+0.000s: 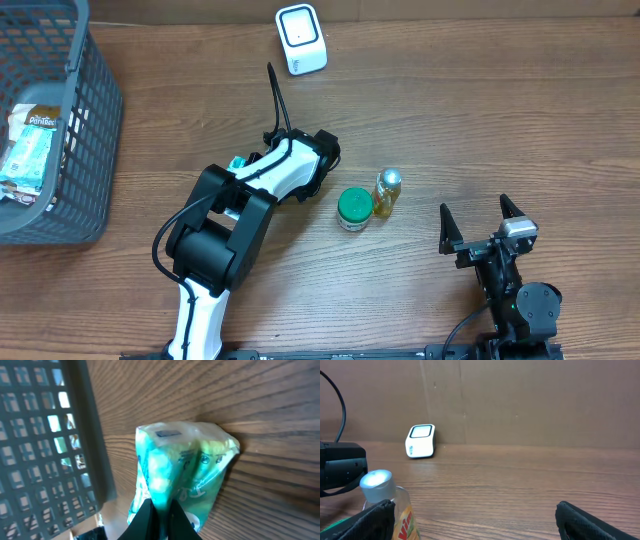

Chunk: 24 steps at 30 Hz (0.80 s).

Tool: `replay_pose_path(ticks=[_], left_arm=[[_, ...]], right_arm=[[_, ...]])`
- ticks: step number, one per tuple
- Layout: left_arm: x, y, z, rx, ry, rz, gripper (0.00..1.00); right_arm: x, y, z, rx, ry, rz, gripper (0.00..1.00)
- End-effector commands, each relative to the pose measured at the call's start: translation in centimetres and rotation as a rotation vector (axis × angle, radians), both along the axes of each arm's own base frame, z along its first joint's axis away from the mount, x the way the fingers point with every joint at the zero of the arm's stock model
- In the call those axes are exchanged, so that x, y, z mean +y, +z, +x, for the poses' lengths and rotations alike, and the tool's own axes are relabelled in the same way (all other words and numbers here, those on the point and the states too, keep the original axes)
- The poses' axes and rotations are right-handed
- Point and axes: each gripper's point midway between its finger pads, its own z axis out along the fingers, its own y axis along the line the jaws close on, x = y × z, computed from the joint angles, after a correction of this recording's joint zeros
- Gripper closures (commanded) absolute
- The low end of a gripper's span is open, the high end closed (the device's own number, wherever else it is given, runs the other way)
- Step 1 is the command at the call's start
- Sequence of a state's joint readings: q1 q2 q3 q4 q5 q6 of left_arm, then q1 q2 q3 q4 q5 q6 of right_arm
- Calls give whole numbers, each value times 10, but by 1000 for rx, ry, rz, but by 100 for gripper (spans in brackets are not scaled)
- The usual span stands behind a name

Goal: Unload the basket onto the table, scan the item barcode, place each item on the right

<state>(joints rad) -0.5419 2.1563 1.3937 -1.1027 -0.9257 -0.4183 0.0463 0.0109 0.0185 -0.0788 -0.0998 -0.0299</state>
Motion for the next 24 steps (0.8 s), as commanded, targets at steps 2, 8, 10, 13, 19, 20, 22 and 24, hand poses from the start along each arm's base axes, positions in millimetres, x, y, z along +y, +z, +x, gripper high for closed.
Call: replay_pose_path(ticks=[2, 8, 10, 13, 19, 20, 22, 24], left_arm=[[-5, -12, -8, 15, 38, -57, 91], [-4, -12, -8, 16, 39, -57, 87], [-5, -12, -8, 17, 40, -60, 87], [-5, -12, -8, 8, 45, -63, 86], [-4, -11, -10, -52, 103, -79, 81], [-3, -11, -10, -58, 110, -80, 79], [-3, -10, -11, -69, 124, -82, 70], [-4, -12, -13, -59, 130, -93, 64]], right_arm=[[-1, -2, 0, -2, -3, -4, 0], [-1, -2, 0, -3, -3, -4, 0], [-1, -2, 0, -3, -3, -4, 0], [-1, -2, 0, -2, -3, -4, 0], [-1, -2, 0, -2, -3, -4, 0], [-1, -2, 0, -3, -3, -4, 0], [-1, -2, 0, -2, -3, -4, 0], [-1, -2, 0, -2, -3, -4, 0]])
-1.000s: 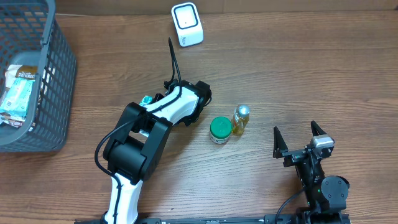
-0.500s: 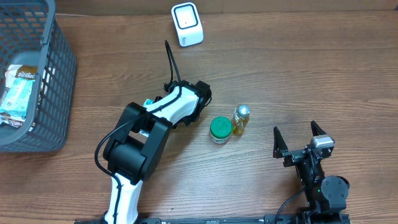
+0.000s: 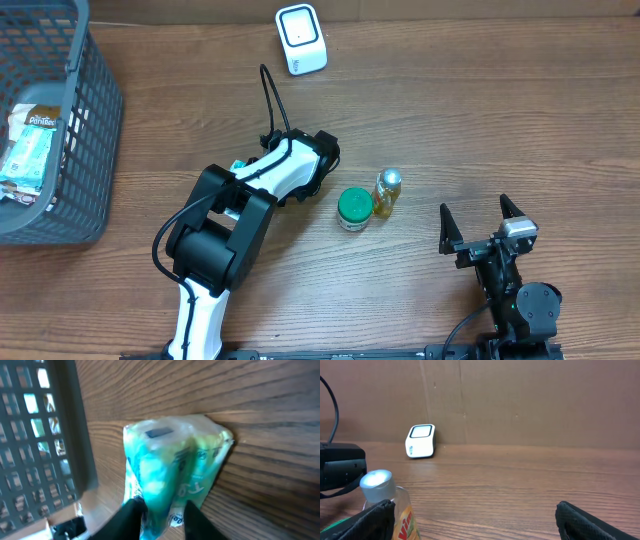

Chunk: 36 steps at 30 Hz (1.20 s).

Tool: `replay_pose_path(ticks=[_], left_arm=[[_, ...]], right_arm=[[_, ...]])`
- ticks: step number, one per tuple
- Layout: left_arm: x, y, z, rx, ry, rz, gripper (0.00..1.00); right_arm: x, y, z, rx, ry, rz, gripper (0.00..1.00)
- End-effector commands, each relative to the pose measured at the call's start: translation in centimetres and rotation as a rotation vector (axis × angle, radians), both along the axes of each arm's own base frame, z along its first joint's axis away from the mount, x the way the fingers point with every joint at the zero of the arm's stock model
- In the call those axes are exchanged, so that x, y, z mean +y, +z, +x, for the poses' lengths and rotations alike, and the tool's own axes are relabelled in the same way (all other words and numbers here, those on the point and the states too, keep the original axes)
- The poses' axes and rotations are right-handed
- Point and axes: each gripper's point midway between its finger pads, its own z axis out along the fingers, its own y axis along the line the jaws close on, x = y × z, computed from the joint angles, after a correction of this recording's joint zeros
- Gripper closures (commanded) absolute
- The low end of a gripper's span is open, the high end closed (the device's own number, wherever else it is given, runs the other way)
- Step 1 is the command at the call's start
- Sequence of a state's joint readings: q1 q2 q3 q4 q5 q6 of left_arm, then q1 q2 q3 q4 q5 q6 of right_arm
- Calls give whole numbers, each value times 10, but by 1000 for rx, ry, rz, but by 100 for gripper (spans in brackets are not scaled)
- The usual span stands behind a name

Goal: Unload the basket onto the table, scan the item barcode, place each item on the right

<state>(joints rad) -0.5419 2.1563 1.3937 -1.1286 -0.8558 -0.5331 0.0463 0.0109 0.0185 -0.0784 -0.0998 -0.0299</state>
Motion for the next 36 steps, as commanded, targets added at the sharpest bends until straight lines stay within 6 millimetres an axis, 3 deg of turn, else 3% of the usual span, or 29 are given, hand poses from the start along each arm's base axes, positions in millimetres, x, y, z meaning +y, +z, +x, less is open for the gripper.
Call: replay_pose_path(ticks=[1, 7, 10, 17, 24, 31, 36], left_arm=[[-2, -5, -4, -23, 43, -27, 63], [-4, -8, -5, -15, 51, -45, 63], [-5, -3, -4, -52, 73, -66, 50], [-16, 41, 10, -178, 142, -275, 18], [-7, 89, 20, -191, 127, -541, 0], [2, 74, 10, 66, -30, -740, 0], [-7, 51, 8, 150, -142, -815, 2]], right_arm=[[-1, -2, 0, -2, -3, -4, 0], [-1, -2, 0, -2, -3, -4, 0], [-1, -2, 0, -2, -3, -4, 0], [-1, -2, 0, -2, -3, -4, 0], [-1, -2, 0, -2, -3, -4, 0], [-1, -2, 0, -2, -3, -4, 0], [-1, -2, 0, -2, -3, -4, 0]])
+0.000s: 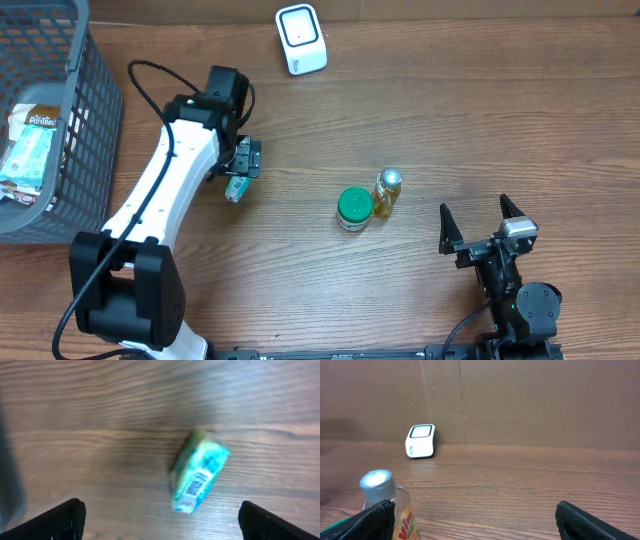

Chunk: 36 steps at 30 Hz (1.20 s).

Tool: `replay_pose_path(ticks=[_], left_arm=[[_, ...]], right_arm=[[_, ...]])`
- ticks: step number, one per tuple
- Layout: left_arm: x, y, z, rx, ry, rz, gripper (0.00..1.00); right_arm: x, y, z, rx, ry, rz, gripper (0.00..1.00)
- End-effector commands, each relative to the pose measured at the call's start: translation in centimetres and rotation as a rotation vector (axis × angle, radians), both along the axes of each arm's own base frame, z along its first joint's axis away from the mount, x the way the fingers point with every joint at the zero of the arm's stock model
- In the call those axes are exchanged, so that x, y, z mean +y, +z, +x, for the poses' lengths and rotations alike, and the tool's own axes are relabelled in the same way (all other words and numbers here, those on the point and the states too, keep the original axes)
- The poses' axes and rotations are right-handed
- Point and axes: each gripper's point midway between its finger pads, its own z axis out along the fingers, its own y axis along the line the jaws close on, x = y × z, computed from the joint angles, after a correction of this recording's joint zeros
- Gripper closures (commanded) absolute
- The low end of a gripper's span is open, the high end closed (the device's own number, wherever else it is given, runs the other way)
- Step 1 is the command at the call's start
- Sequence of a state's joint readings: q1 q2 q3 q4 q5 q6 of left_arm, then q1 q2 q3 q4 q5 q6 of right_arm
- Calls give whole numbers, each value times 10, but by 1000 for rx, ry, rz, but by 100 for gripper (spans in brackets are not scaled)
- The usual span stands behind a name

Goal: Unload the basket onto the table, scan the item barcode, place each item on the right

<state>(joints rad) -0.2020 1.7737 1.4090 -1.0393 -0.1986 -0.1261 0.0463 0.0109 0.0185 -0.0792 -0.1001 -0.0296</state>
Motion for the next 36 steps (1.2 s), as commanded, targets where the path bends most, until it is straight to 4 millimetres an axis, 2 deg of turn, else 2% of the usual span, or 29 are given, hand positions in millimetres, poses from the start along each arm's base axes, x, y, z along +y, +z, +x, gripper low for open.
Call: replay_pose_path(ticks=[1, 13, 15, 18, 19, 21, 24, 29, 31, 32, 36], left_arm=[[-26, -24, -10, 76, -218, -103, 2], [-27, -82, -11, 72, -257, -86, 6], [-27, -87, -11, 75, -257, -85, 13], [-27, -93, -11, 84, -256, -84, 46], [-27, -95, -11, 89, -256, -84, 51], [-24, -99, -13, 104, -252, -67, 55], [-20, -101, -13, 109, -248, -47, 73], [-20, -102, -13, 111, -245, -47, 70], [-21, -102, -12, 105, -234, -49, 48], [-21, -101, -11, 100, -228, -50, 46], [-23, -101, -5, 72, -216, -60, 48]], right_arm=[[-1, -2, 0, -3, -3, -5, 0], [-1, -2, 0, -3, -3, -5, 0], [-1, -2, 0, -3, -3, -5, 0], [-1, -2, 0, -3, -3, -5, 0], [-1, -2, 0, -3, -3, -5, 0], [-1, -2, 0, -3, -3, -5, 0], [-1, -2, 0, -3, -3, -5, 0], [-1, -2, 0, -3, -3, -5, 0], [-1, -2, 0, -3, -3, -5, 0], [-1, -2, 0, -3, -3, -5, 0], [-1, -2, 0, -3, -3, -5, 0]])
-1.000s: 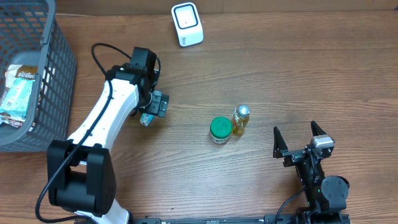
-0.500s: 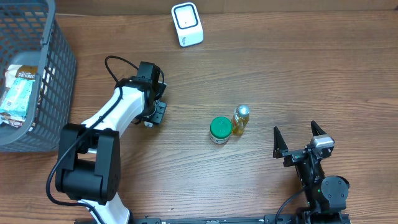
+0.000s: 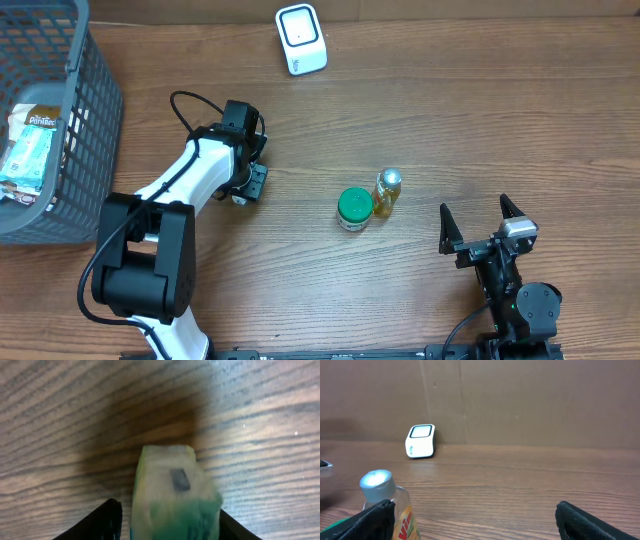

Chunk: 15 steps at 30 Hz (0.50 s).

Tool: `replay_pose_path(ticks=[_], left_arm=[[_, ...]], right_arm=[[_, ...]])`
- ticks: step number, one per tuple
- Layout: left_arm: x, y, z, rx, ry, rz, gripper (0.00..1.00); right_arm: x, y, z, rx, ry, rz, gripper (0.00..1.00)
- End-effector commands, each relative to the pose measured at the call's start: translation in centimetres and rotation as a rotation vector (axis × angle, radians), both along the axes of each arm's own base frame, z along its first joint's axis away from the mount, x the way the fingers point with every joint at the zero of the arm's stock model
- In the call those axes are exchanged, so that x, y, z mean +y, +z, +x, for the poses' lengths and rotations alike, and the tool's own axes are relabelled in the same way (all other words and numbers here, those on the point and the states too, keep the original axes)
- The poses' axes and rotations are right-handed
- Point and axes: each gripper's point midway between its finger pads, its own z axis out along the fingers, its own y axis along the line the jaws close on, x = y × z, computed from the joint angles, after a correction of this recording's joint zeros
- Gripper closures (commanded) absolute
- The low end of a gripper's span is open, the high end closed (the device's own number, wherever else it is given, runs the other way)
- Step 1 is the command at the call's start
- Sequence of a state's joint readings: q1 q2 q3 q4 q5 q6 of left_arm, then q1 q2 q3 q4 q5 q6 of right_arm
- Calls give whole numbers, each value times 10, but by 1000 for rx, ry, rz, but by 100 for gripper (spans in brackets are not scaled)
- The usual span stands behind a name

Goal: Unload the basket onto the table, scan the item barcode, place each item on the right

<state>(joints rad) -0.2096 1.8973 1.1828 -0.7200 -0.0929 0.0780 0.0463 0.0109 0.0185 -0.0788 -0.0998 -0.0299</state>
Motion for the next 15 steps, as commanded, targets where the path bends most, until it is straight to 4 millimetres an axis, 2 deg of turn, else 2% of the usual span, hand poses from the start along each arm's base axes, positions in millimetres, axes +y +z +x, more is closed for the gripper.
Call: replay_pose_path(ticks=[1, 3, 5, 6, 7, 9, 12, 14, 15], left_arm=[[-3, -4, 2, -9, 16, -2, 50], [-4, -4, 6, -24, 26, -7, 57], [-4, -3, 9, -36, 35, -12, 73], [-5, -3, 10, -41, 47, -16, 75], [-5, -3, 10, -44, 57, -20, 75], [-8, -3, 10, -41, 55, -37, 69], [-13, -3, 10, -38, 51, -67, 50], [-13, -3, 11, -41, 52, -66, 52], [-13, -3, 11, -43, 51, -67, 57]], right_arm=[[-1, -2, 0, -2, -3, -4, 0], [-1, -2, 0, -2, -3, -4, 0], [-1, -2, 0, -2, -3, -4, 0], [-1, -2, 0, -2, -3, -4, 0], [-1, -2, 0, -2, -3, -4, 0], [-1, -2, 0, -2, -3, -4, 0], [-1, -2, 0, -3, -3, -4, 0], [-1, -2, 0, -2, -3, -4, 0], [-1, -2, 0, -3, -3, -4, 0]])
